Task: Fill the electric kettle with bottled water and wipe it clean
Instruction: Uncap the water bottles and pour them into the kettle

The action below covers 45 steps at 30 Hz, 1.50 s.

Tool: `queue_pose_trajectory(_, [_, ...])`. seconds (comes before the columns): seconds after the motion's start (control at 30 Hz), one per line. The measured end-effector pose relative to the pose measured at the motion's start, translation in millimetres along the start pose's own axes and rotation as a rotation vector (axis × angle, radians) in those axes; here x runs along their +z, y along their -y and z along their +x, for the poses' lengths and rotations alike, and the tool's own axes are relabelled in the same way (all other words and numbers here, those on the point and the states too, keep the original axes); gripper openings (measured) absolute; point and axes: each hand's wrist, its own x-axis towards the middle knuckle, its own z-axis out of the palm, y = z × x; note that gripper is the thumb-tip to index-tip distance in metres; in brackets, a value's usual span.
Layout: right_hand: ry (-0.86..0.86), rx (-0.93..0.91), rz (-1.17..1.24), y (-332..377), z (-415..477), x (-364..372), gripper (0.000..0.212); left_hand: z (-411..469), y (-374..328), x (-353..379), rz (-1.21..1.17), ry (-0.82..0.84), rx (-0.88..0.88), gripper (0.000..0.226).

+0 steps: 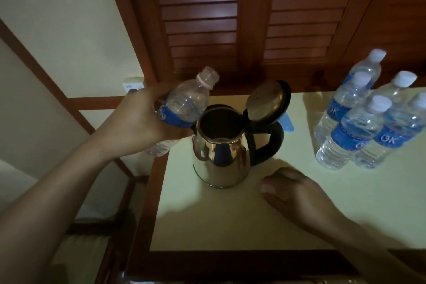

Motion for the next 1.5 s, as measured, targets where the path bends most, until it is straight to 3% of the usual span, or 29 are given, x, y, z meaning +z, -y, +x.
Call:
queue_pose_trajectory(0.17, [-0.006, 0.095, -0.003, -11.1, 0.9, 26.4, 0.040, -5.8, 6.6, 1.1, 0.127, 0.038, -0.075, 0.062])
queue_pose_trajectory(0.3, [-0.034, 0.200, -0.002, 2.2, 2.6, 19.1, 0.084, -9.7, 7.9, 2.2, 0.177, 0.045, -0.081, 0.062])
queue_pose_trajectory(0.43, [0.116, 0.311, -0.029, 10.2, 10.2, 13.4, 0.107, -12.0, 8.5, 1.8, 0.213, 0.048, -0.081, 0.057])
queue_pose_trajectory(0.53, [0.145, 0.292, -0.153, -2.6, 13.9, 29.5, 0.120, -13.4, 9.9, -0.2, 0.250, 0.054, -0.078, 0.057])
queue_pose_trajectory(0.83, [0.170, 0.279, -0.256, -7.0, 16.0, 36.8, 0.119, -17.2, 7.3, -8.7, 0.639, 0.107, -0.083, 0.041])
queue_pose_trajectory(1.07, [0.176, 0.283, -0.270, -6.6, 15.2, 37.6, 0.117, -17.7, -6.2, -10.6, 0.909, 0.114, -0.025, 0.074])
queue_pose_trajectory(1.2, [0.172, 0.288, -0.274, -6.8, 15.5, 38.7, 0.117, -15.0, -13.7, -11.1, 1.020, 0.157, -0.062, 0.058])
queue_pose_trajectory(1.5, [0.170, 0.294, -0.270, -8.8, 14.6, 40.5, 0.117, -9.3, -19.6, -13.9, 1.149, 0.183, -0.073, 0.060])
